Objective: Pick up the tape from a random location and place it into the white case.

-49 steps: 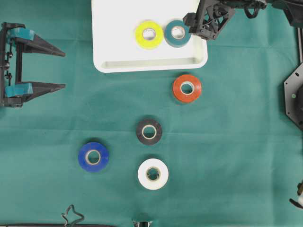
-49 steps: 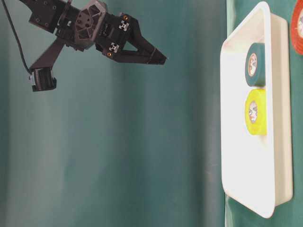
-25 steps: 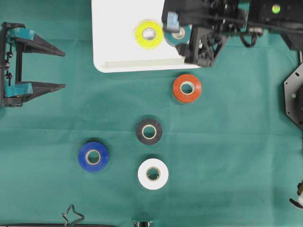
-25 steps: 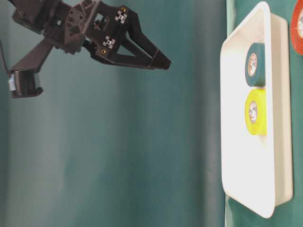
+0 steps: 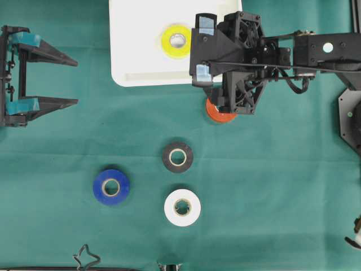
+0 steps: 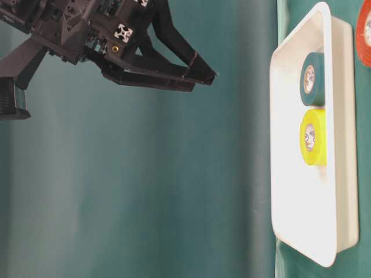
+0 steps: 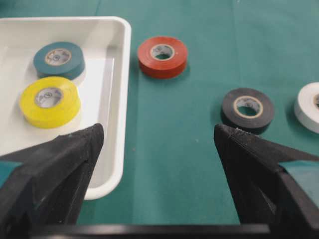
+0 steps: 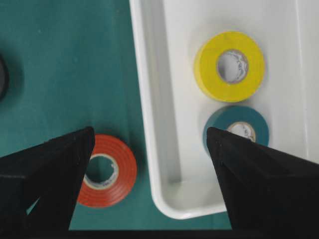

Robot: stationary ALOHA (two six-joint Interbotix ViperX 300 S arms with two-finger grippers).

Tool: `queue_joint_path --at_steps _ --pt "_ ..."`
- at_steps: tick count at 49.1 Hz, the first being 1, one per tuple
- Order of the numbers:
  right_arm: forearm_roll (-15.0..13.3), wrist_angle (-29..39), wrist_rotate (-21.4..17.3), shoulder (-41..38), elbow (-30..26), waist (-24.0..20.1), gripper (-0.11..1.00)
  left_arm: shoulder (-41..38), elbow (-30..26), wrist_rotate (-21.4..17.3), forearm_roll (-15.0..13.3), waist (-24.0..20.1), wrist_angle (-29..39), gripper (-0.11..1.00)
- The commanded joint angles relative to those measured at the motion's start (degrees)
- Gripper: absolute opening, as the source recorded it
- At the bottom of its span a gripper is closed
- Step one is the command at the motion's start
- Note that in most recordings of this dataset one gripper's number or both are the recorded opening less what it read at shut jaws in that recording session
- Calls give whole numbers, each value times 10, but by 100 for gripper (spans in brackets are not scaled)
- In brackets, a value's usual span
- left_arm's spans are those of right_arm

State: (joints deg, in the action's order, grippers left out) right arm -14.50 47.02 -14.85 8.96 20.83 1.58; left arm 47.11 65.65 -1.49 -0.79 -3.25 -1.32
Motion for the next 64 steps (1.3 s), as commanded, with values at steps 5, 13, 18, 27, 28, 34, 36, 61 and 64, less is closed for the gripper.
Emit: queue_joint_path --at_steps 5,13,18,27,28,34,36,61,64 --pt "2 -17 -2 55 24 -3 89 -2 -11 1 0 -2 -4 96" --pt "8 -69 -4 125 81 -2 89 -2 -10 1 0 -2 -4 96" --pt "13 -97 -4 172 120 -3 89 -2 -11 1 0 -2 -5 96" --pt "18 -177 -4 251 193 -6 89 -2 -10 3 0 -2 -5 96" --pt "18 -186 -4 258 202 -6 89 -2 -10 3 0 -2 -5 96" --pt "21 -229 -4 286 247 -6 89 -3 -10 14 0 -2 -5 96" --pt "26 -243 -4 294 265 -6 89 -2 -9 17 0 -2 -5 96" --pt "47 -504 -4 315 442 -6 88 -7 -5 18 0 -2 -2 96" --pt "51 -527 -4 316 459 -6 88 -7 -3 18 0 -2 -1 96"
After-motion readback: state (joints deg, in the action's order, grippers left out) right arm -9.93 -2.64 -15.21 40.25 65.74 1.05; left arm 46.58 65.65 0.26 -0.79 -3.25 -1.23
